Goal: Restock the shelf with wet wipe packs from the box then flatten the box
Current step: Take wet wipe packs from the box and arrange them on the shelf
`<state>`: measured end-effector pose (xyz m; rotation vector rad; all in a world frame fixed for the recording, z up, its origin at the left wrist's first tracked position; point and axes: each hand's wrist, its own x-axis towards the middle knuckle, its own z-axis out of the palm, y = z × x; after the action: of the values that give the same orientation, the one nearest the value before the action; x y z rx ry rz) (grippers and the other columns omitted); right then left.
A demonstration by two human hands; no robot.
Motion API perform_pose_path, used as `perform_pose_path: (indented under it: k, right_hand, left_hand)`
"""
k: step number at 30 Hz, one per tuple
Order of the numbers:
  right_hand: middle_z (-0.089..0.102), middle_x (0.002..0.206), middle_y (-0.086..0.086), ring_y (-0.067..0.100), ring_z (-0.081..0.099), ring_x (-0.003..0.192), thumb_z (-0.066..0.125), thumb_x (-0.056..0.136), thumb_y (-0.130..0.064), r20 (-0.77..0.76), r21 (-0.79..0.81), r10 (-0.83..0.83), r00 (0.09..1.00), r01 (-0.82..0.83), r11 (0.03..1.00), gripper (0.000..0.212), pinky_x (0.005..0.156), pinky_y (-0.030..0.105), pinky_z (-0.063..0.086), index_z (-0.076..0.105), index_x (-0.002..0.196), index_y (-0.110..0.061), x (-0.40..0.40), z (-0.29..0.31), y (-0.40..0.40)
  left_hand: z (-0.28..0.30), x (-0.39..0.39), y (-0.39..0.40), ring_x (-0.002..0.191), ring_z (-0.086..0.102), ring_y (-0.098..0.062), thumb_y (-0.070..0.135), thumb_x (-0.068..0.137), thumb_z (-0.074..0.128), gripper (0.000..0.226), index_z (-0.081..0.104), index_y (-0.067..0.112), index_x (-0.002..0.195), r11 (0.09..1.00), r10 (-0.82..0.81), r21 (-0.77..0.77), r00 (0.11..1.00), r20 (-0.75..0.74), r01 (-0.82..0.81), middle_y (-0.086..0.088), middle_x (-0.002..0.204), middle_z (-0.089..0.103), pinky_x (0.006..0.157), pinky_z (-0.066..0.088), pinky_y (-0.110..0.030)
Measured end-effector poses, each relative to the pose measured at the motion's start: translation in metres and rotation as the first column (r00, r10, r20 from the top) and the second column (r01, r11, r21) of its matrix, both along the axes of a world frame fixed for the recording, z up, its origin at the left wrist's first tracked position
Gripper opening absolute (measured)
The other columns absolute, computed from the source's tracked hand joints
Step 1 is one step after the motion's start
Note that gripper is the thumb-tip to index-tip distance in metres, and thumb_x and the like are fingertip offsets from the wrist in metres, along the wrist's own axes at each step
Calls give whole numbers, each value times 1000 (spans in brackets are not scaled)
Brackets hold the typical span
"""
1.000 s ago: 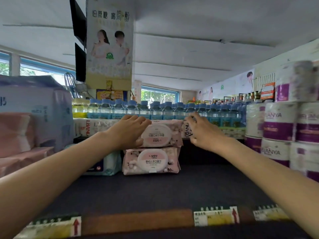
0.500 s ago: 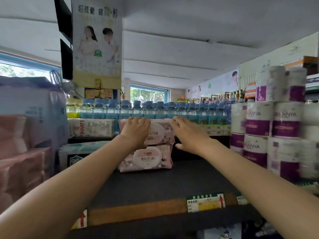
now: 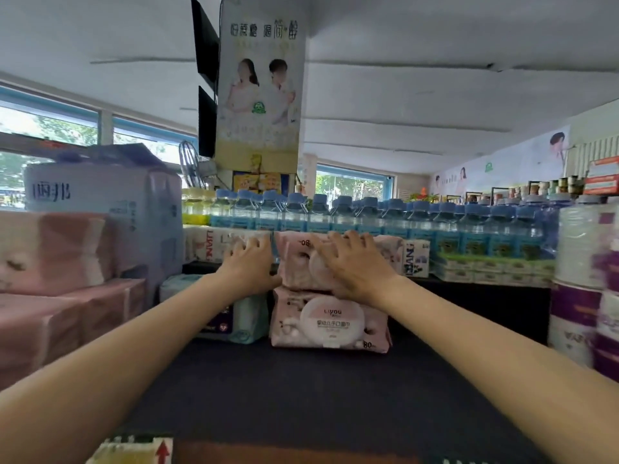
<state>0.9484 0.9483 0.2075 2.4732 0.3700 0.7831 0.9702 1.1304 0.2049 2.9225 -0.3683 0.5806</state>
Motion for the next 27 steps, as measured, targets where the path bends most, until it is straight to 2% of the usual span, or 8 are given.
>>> perform_pose_path:
  k: [5,10,12,14,16,19,22,27]
  right_hand:
    - [31,140,16,35,34,126,56,86,-34,119,-18,80,990,-78,997,66,100,49,35,27,136,-3,-3,2,1]
    - [31,135,12,28,34,121,65,77,-47,294,209,160,942,-227,951,78,98,42,38,28,133,-8,-23,45,0]
    - [35,129,12,26,37,116,73,70,-42,448,433,192,873,-399,808,79,92,37,40,32,129,-7,-36,67,8]
    - [37,126,13,25,38,114,76,68,-36,579,631,185,794,-580,516,78,88,32,39,34,125,-4,-50,83,15]
    - [37,127,12,23,41,115,76,70,-36,598,762,153,786,-618,195,79,90,30,43,32,127,-5,-57,95,16]
    - [33,137,9,24,44,120,78,63,-45,476,876,201,856,-441,-195,101,96,38,47,19,139,-13,-52,99,1]
    - [41,136,14,35,53,112,82,53,-44,355,841,272,895,-178,-510,116,84,53,52,10,142,-24,-51,89,-17]
    - [53,85,12,27,55,72,68,80,-28,118,745,457,881,226,-628,46,67,45,49,40,113,-14,-45,39,-35]
  left_hand:
    - [3,-16,-15,122,47,-25,41,89,51,51,46,12,131,997,2,81,973,-232,17,-9,135,49,104,39,-35]
    - [18,-39,-29,126,42,-16,51,85,53,57,37,25,134,879,-413,-423,794,-446,219,5,137,43,107,32,-31]
    - [26,-40,-41,130,38,-19,52,77,63,82,20,25,142,693,-552,-683,779,-297,231,2,143,36,110,31,-33]
    - [38,-41,-54,128,42,-27,41,69,74,103,8,16,145,449,-572,-854,819,-51,261,-11,144,36,109,35,-38]
    - [55,-42,-53,108,56,-27,30,65,80,90,22,14,132,315,-446,-870,868,216,379,-11,126,49,93,49,-38]
    - [74,-42,-33,101,59,-27,34,50,85,92,30,17,121,529,-408,-646,832,375,550,-8,116,52,84,54,-43]
    - [83,-40,-18,107,55,-27,47,39,75,110,30,15,134,771,-451,-337,837,312,541,-10,124,49,88,53,-44]
    - [83,-18,-24,105,47,-20,17,70,77,82,35,26,140,856,-448,-283,894,15,433,-3,127,45,84,43,-29]
